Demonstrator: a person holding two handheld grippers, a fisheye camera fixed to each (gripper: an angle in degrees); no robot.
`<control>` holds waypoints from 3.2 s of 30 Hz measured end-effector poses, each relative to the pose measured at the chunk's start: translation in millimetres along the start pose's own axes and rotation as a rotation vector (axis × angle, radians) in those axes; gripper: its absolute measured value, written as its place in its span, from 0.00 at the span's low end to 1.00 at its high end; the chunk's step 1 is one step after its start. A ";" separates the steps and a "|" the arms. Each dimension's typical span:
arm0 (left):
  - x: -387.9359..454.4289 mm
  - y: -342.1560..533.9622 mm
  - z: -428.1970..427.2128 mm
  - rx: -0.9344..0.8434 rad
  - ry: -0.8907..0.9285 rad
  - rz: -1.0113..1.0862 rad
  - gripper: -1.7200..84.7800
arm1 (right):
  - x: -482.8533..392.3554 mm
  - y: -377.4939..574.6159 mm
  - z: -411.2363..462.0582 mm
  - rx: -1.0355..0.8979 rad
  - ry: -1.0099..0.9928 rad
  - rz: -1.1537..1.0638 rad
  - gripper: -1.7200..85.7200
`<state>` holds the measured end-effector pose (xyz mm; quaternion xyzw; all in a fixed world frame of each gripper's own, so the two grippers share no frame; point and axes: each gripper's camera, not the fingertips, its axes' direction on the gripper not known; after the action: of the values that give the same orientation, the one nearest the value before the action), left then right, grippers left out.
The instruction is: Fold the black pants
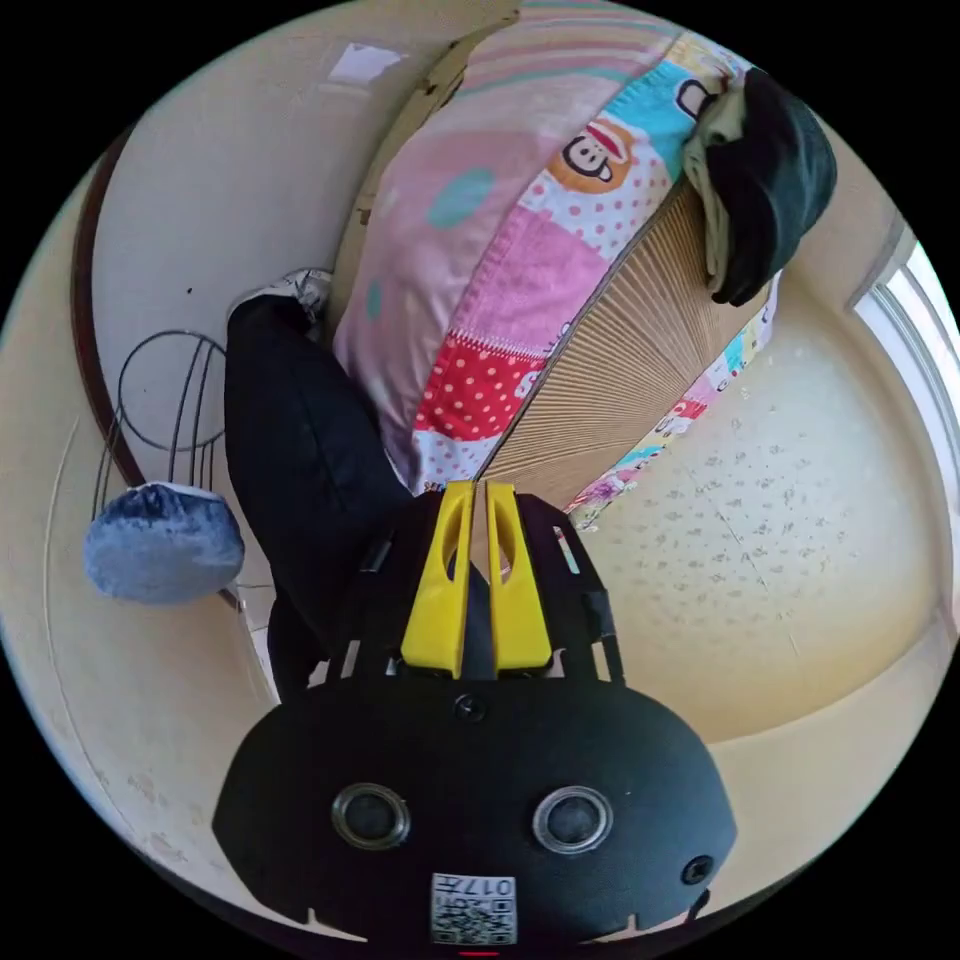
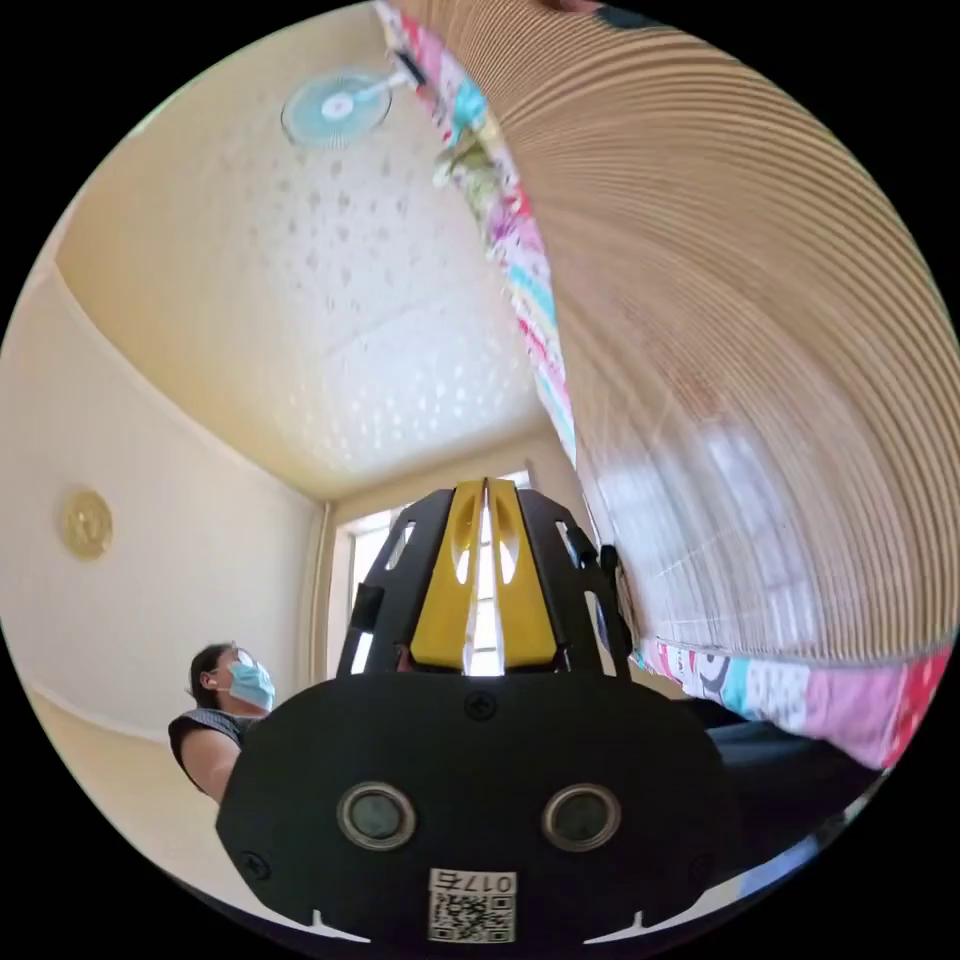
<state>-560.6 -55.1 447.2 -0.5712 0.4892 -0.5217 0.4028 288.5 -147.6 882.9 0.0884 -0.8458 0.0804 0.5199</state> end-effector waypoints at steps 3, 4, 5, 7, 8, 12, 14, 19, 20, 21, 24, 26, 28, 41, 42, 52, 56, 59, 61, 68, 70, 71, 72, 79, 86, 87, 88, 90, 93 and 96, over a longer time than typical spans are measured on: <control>26.9 -10.1 -16.3 -0.063 0.122 0.112 0.08 | 0.9 -8.2 51.4 -0.095 0.011 -0.027 0.03; 31.2 -11.6 -20.6 -0.070 0.152 0.122 0.09 | 4.8 -6.1 59.4 -0.101 0.009 -0.022 0.03; 39.6 -14.4 -32.5 -0.064 0.207 0.136 0.10 | 15.8 1.2 73.2 -0.102 -0.006 -0.004 0.03; 49.6 -18.0 -55.0 -0.017 0.285 0.133 0.12 | 37.5 18.9 89.3 -0.079 -0.045 0.035 0.03; 54.0 -20.3 -69.8 0.030 0.360 0.116 0.13 | 53.4 34.5 97.1 -0.049 -0.076 0.059 0.03; 60.3 -28.8 -97.8 0.182 0.743 0.047 0.17 | 105.4 97.6 106.1 0.090 -0.195 0.136 0.03; 60.6 -28.7 -101.3 0.278 0.908 0.000 0.18 | 122.4 119.9 97.8 0.168 -0.220 0.213 0.03; 64.3 -20.6 -87.7 0.514 1.270 -0.171 0.18 | 103.2 138.8 46.4 0.341 -0.235 0.070 0.03; 70.6 -21.2 -84.5 0.527 1.298 -0.188 0.18 | 95.1 140.9 36.3 0.322 -0.188 0.040 0.03; 80.6 -23.1 -82.7 0.522 1.306 -0.180 0.17 | 88.4 145.1 27.2 0.309 -0.141 0.020 0.03; 121.0 -22.8 -80.8 0.524 1.305 -0.109 0.14 | 83.7 164.8 4.5 0.366 -0.117 -0.002 0.03; 155.3 -15.2 -76.2 0.544 1.351 -0.027 0.07 | 87.3 180.8 -8.7 0.455 -0.150 -0.015 0.03; 197.1 -9.9 -63.0 0.505 1.536 0.098 0.06 | 93.7 198.3 -19.7 0.576 -0.206 -0.034 0.03; 458.4 255.0 162.4 -1.020 0.468 1.112 0.06 | 106.4 145.3 21.1 0.661 -0.433 -0.184 0.02; 443.8 279.3 200.5 -1.118 0.178 1.133 0.07 | 103.5 132.2 29.8 0.614 -0.433 -0.195 0.02; 310.7 246.5 336.4 -1.017 -0.403 0.559 0.13 | 114.2 91.6 73.7 0.506 -0.442 -0.169 0.02; 319.0 201.3 312.8 -0.626 -0.253 0.489 0.15 | 119.8 100.1 68.1 0.540 -0.377 -0.151 0.02; 336.5 173.4 277.5 -0.247 -0.357 0.478 0.20 | 126.8 111.5 66.5 0.594 -0.357 -0.141 0.02; 343.3 161.9 252.5 -0.029 -0.338 0.463 0.21 | 131.7 118.1 68.1 0.637 -0.366 -0.145 0.02; 330.2 124.7 229.8 0.354 -0.312 0.301 0.23 | 139.9 115.1 92.9 0.609 -0.356 -0.163 0.02; 317.1 113.8 250.0 0.266 -0.197 0.314 0.20 | 140.5 109.3 102.8 0.558 -0.334 -0.157 0.02; 309.6 112.5 263.2 0.223 -0.076 0.362 0.17 | 140.9 105.9 109.5 0.531 -0.332 -0.164 0.02; 302.6 117.3 271.6 0.223 -0.041 0.391 0.13 | 141.7 103.4 115.9 0.511 -0.338 -0.173 0.02; 309.9 187.3 326.8 -0.139 0.218 1.030 0.07 | 157.4 99.5 149.6 0.450 -0.367 -0.190 0.02; 340.2 345.2 345.9 -0.589 0.388 1.648 0.06 | 161.4 68.1 213.6 0.203 -0.353 -0.227 0.02; 341.2 371.9 344.4 -0.655 0.452 1.737 0.06 | 160.1 62.2 229.4 0.144 -0.343 -0.235 0.03; 340.8 384.7 343.4 -0.685 0.495 1.775 0.06 | 159.1 59.5 237.8 0.112 -0.340 -0.243 0.03; 332.9 429.1 343.3 -0.774 0.729 1.852 0.06 | 144.1 53.2 274.7 -0.020 -0.320 -0.355 0.03; 313.0 479.7 351.3 -0.901 1.073 1.870 0.06 | 123.9 50.1 327.5 -0.209 -0.362 -0.465 0.03; 293.3 525.7 359.7 -1.067 1.466 1.847 0.06 | 105.6 58.1 386.4 -0.396 -0.383 -0.517 0.04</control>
<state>-284.0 -463.8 -50.9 0.3042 0.9521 0.0169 -0.0248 -106.3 -186.2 802.2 0.2101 -0.8766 -0.2368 0.3625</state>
